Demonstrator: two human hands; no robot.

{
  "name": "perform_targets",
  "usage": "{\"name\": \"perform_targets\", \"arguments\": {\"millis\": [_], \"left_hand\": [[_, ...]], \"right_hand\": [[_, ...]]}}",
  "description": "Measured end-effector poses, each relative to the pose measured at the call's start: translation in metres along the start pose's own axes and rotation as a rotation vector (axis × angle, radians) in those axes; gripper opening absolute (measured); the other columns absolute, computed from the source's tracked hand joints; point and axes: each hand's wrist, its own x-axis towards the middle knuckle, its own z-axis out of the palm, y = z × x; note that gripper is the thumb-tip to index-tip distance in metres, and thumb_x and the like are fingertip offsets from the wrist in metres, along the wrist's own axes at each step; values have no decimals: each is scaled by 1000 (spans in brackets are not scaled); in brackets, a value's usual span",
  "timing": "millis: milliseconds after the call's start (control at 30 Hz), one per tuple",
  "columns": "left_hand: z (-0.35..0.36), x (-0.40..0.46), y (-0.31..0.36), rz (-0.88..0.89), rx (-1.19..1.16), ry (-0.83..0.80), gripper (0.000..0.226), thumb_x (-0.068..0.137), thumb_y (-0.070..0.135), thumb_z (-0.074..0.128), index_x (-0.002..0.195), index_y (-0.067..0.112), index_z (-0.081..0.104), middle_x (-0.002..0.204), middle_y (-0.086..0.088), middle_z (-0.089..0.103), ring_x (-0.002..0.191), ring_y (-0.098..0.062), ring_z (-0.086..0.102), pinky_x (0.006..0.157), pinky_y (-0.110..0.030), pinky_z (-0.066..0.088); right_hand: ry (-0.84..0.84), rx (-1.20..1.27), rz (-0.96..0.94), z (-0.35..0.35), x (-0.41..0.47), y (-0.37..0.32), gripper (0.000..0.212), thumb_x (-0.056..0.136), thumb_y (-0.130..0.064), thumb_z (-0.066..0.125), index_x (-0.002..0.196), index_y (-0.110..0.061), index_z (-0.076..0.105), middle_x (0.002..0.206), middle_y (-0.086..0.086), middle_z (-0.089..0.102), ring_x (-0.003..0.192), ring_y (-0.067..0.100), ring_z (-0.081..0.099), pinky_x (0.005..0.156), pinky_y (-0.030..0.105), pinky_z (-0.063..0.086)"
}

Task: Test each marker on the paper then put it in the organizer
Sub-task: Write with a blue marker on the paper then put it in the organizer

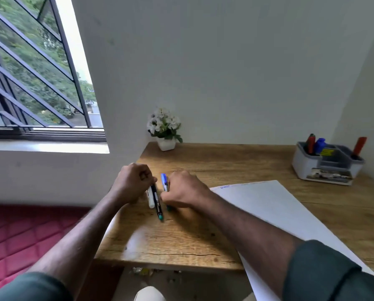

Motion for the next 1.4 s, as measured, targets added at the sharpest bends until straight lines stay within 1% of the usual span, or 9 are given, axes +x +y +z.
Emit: {"name": "perform_targets", "arguments": {"millis": [200,433,500,600,700,867,1033,1167,1400], "left_hand": [[9,4,14,16,23,14,31,74,25,84,56,30,59,55,11,58,56,-13,54,57,-28,46],[16,11,23,142,59,2,18,75,34,83,84,30,69,77,13,63,74,-16,57,62,-30,43],[19,12,27,256,12,-42,26,78,35,83,101,31,71,93,12,62,85,-12,53,70,-27,41],[24,16,38,355,3,-107,26,85,39,75,111,32,73,110,11,63,106,-12,51,90,-35,44],[30,20,57,397,-59,-156,11,90,35,70,98,31,77,95,16,69,94,-6,58,84,-38,50],[44,14,108,459,-366,-235,15,96,15,64,99,27,72,78,10,69,64,-4,64,61,-16,46],[58,7,153,553,-542,-444,42,102,7,50,98,47,62,67,15,54,62,-4,45,59,-20,39],[67,8,167,510,-679,-576,37,104,5,46,133,22,63,71,-2,46,65,-19,39,59,-30,37],[68,13,183,553,-801,-807,37,106,9,42,138,19,59,69,-7,33,65,-29,26,60,-40,25]], "right_hand": [[-15,-88,71,-10,-9,2,25,84,-36,70,90,-13,61,93,5,62,80,19,59,56,29,43],[124,-105,122,-26,-14,23,16,85,-27,69,87,-12,65,79,3,61,71,19,59,51,27,44],[194,-51,91,-35,-18,35,18,87,-27,67,77,-13,67,70,2,62,62,17,57,47,25,37],[316,279,31,-47,-25,63,12,87,-21,68,77,-15,71,73,0,70,65,15,64,56,31,52],[389,679,11,-61,-35,89,10,90,-11,68,82,-13,72,71,2,71,61,12,63,58,28,54],[339,1231,-39,-76,-52,122,9,94,-11,67,85,-10,70,72,11,66,57,17,56,56,29,43],[382,1129,-58,-76,-64,139,34,95,-21,70,87,9,57,67,16,61,53,19,49,48,27,37],[396,1240,-37,-87,-74,157,33,96,-12,66,68,-11,47,58,13,55,44,17,42,46,27,33],[353,1327,-110,-91,-85,177,32,98,-6,60,71,-14,43,59,15,60,44,18,45,44,27,33]]}}
